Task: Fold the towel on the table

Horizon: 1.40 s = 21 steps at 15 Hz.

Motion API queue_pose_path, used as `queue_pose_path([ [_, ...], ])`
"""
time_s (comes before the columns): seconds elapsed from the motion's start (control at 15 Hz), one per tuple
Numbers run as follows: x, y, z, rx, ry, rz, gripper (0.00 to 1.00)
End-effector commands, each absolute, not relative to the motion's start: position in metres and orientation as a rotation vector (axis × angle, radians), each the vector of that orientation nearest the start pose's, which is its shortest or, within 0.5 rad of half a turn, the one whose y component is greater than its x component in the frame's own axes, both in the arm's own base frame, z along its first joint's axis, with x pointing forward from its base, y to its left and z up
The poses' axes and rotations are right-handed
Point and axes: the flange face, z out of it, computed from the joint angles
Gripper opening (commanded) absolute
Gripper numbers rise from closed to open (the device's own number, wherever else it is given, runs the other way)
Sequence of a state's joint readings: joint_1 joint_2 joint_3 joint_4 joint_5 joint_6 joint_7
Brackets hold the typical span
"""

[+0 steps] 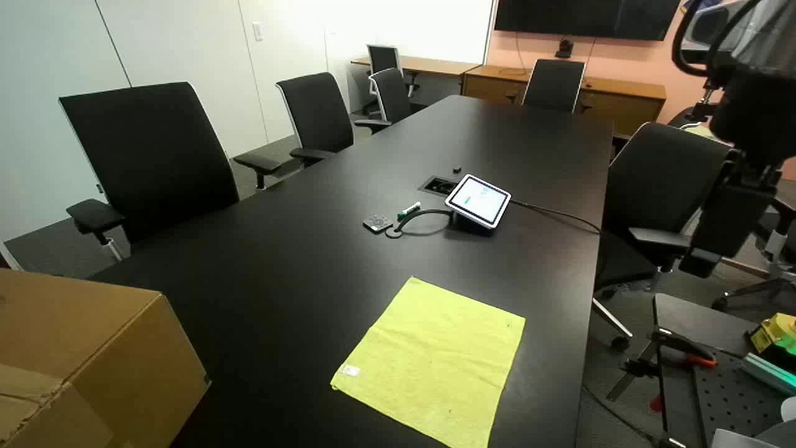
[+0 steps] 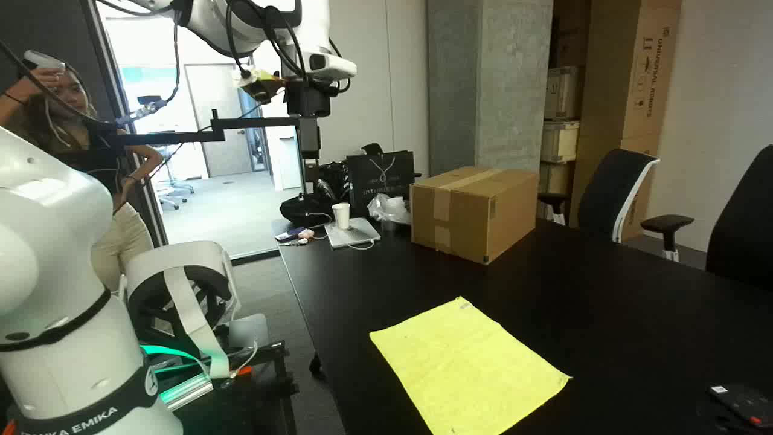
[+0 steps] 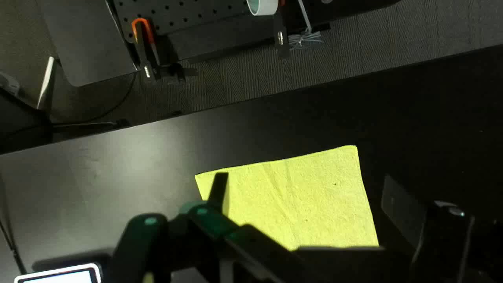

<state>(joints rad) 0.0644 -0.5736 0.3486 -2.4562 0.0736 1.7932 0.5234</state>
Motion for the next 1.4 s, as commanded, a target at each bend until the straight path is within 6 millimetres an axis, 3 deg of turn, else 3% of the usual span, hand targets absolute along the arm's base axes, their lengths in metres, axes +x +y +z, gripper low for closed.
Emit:
queue_pose_path([
  [0.0,0.336,0.163,0.478,-3.277,0.318,0.085,1.00],
  [0.13,0.341,0.159,0.477,-3.285,0.317,0.069,1.00],
  [0.33,0.357,0.139,0.449,-3.346,0.268,0.016,1.00],
  [0.87,0.407,0.077,0.279,-3.326,0.020,0.012,1.00],
  [1.33,0.430,0.052,0.169,-3.266,0.001,0.085,1.00],
])
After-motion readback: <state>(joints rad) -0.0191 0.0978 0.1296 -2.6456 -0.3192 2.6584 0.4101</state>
